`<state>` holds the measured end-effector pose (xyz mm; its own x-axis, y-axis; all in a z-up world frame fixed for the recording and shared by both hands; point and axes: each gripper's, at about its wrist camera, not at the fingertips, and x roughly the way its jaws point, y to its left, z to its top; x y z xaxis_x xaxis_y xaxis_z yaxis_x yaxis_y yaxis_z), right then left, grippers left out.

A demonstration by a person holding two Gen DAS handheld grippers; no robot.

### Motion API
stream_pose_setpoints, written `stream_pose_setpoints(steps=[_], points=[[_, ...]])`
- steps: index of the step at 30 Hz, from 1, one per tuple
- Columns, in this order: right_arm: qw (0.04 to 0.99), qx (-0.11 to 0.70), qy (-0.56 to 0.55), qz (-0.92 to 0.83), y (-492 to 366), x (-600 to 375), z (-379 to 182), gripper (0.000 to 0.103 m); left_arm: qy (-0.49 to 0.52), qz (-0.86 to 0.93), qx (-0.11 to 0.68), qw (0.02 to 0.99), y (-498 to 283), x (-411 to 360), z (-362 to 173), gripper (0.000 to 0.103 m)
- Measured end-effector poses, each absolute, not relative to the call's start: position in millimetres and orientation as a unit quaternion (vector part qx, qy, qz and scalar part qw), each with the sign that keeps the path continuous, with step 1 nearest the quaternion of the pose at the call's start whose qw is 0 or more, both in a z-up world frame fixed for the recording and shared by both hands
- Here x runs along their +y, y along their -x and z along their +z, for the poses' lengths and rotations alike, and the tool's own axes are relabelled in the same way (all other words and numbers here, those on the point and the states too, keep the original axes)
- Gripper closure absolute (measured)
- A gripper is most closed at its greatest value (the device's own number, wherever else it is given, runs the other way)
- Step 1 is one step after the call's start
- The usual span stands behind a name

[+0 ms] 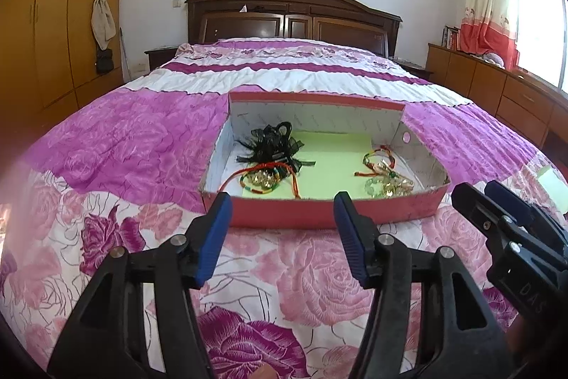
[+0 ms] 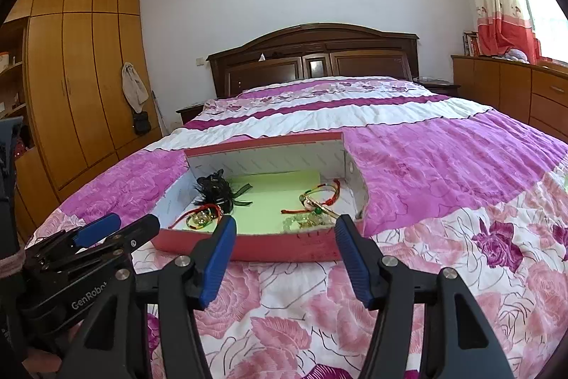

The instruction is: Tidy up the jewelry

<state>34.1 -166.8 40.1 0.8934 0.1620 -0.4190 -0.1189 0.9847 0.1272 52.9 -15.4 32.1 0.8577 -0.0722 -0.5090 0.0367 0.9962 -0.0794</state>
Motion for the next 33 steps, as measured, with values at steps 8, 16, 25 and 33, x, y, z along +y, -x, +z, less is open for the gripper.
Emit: stream_pose_setpoints(steps=[8, 16, 25, 33], points=[[0.970, 0.232, -0.045, 0.063, -32, -167, 25, 0.040, 0.017, -0.024, 0.274, 0.961, -50, -23, 21, 0.051], [0.968, 0.238, -0.044, 0.061, -34, -168, 19, 0.040, 0.009, -0.022, 0.273, 0.962, -49, -26, 18, 0.050], [0.968, 0.241, -0.045, 0.060, -34, -168, 17, 0.040, 0.008, -0.023, 0.271, 0.962, -48, -26, 18, 0.050], [0.968, 0.241, -0.045, 0.060, -34, -168, 17, 0.040, 0.008, -0.023, 0.270, 0.962, -48, -25, 18, 0.050]])
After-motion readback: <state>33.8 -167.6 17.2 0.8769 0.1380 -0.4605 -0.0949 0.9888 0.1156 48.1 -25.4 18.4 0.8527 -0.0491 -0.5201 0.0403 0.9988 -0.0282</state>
